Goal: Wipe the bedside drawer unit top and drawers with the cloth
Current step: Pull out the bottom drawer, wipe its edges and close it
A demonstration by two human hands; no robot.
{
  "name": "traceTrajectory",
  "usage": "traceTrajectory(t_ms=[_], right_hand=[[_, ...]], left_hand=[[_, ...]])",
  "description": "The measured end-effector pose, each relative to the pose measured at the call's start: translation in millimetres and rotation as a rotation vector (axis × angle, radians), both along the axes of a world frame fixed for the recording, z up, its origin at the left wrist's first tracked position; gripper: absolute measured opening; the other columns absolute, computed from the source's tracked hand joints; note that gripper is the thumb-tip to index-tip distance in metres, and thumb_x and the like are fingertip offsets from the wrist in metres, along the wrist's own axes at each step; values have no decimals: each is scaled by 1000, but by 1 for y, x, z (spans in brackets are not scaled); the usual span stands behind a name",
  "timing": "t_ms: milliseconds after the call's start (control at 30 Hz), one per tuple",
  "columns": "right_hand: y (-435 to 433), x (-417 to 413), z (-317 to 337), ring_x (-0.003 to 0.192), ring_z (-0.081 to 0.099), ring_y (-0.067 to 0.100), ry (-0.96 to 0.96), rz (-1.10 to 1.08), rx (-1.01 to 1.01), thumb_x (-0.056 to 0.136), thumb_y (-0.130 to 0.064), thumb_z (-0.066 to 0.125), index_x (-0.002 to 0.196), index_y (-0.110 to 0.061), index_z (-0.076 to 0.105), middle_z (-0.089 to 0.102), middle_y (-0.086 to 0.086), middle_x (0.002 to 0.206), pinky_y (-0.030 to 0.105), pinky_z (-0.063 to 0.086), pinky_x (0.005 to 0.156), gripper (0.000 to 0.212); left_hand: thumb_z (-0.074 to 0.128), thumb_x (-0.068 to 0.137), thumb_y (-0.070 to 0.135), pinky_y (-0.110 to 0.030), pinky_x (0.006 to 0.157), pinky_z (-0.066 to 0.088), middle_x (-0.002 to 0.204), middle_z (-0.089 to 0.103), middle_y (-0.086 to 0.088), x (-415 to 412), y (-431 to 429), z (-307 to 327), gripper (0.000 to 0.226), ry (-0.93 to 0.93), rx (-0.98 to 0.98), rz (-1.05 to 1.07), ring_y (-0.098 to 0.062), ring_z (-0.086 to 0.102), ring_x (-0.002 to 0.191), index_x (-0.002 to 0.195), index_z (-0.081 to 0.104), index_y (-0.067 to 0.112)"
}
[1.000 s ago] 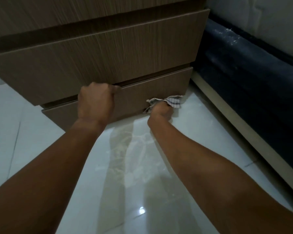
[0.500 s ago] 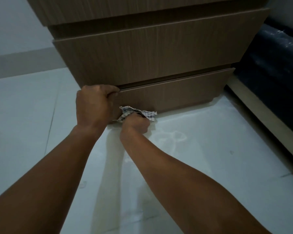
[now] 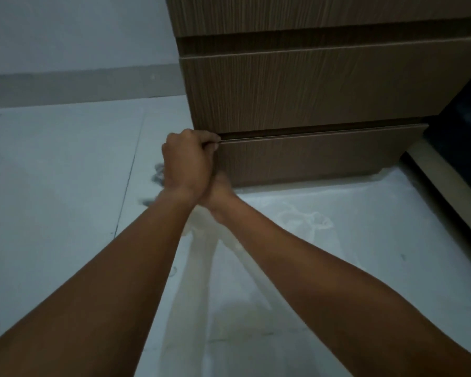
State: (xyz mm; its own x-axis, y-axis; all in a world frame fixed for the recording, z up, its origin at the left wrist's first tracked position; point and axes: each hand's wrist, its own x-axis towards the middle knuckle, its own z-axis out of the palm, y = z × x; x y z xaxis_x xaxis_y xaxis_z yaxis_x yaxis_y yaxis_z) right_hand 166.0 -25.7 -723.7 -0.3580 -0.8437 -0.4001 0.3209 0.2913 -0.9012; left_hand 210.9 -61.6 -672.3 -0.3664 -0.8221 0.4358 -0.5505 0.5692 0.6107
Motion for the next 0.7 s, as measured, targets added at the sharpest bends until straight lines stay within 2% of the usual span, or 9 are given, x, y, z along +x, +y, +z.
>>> traceTrajectory(t_ms=[67, 100, 200, 267, 300, 367, 467, 567, 700], right_hand=[[14, -14, 7, 83, 67, 25, 322, -155, 60, 95, -11, 52, 83, -14, 67, 70, 8, 90, 38, 57, 77, 20], [25, -22, 7, 85, 69, 25, 431, -297, 68, 94, -13, 52, 90, -13, 72, 73, 7, 91, 37, 56, 75, 21], [61, -32, 14, 91, 65, 17, 637, -760, -199, 95, -8, 49, 111, -11, 69, 71, 4, 101, 14, 47, 70, 26], [63, -35, 16, 99, 59, 12, 849, -850, -400, 95, -5, 51, 119, -8, 64, 64, 9, 112, 9, 43, 81, 27], [58, -39, 15, 106, 56, 12, 969, -804, -446, 96, -9, 52, 121, -9, 62, 59, 10, 120, 14, 45, 86, 27], [42, -44, 5, 118, 50, 21, 1205, -613, -356, 97, -20, 55, 126, -16, 60, 48, 12, 133, 30, 50, 93, 30], [25, -46, -23, 125, 42, 32, 1675, -350, -242, 91, -23, 62, 136, -25, 57, 43, 12, 138, 46, 46, 99, 45], [21, -62, -43, 127, 38, 32, 1961, -267, -352, 94, -17, 55, 143, -28, 51, 35, 8, 139, 46, 37, 105, 50], [32, -115, -51, 126, 45, 33, 2271, -24, -654, 96, -13, 49, 130, -22, 64, 49, 8, 142, 47, 38, 110, 38]], left_hand=[[65, 90, 16, -34, 91, 55, 98, 77, -3, 4, 2, 7, 19, 25, 99, -40, -18, 71, 92, 101, 79, 20], [64, 90, 17, -34, 92, 55, 100, 77, -4, 6, 3, 11, 19, 19, 121, -52, -19, 71, 94, 102, 79, 19], [60, 95, 18, -34, 98, 52, 109, 75, -4, 10, 8, 15, 22, 7, 146, -33, -21, 67, 106, 108, 77, 16], [59, 97, 19, -32, 99, 51, 114, 73, -4, 11, 10, 13, 23, 41, 189, 24, -21, 65, 110, 112, 76, 16], [58, 97, 20, -28, 98, 50, 115, 73, -3, 11, 11, 11, 24, 64, 219, 58, -21, 65, 111, 113, 75, 15], [57, 97, 19, -17, 88, 47, 116, 73, -3, 13, 11, 8, 26, 123, 284, 99, -16, 66, 106, 116, 74, 14], [56, 97, 18, -5, 73, 43, 111, 74, 0, 13, 11, 7, 26, 182, 328, 99, -8, 65, 93, 114, 75, 15], [55, 96, 19, -14, 80, 49, 108, 75, 1, 14, 10, 4, 27, 186, 325, 90, -11, 68, 96, 114, 75, 18], [53, 97, 24, -37, 91, 56, 107, 75, -6, 18, 16, -3, 30, 6, 127, 13, -24, 70, 95, 119, 73, 21]])
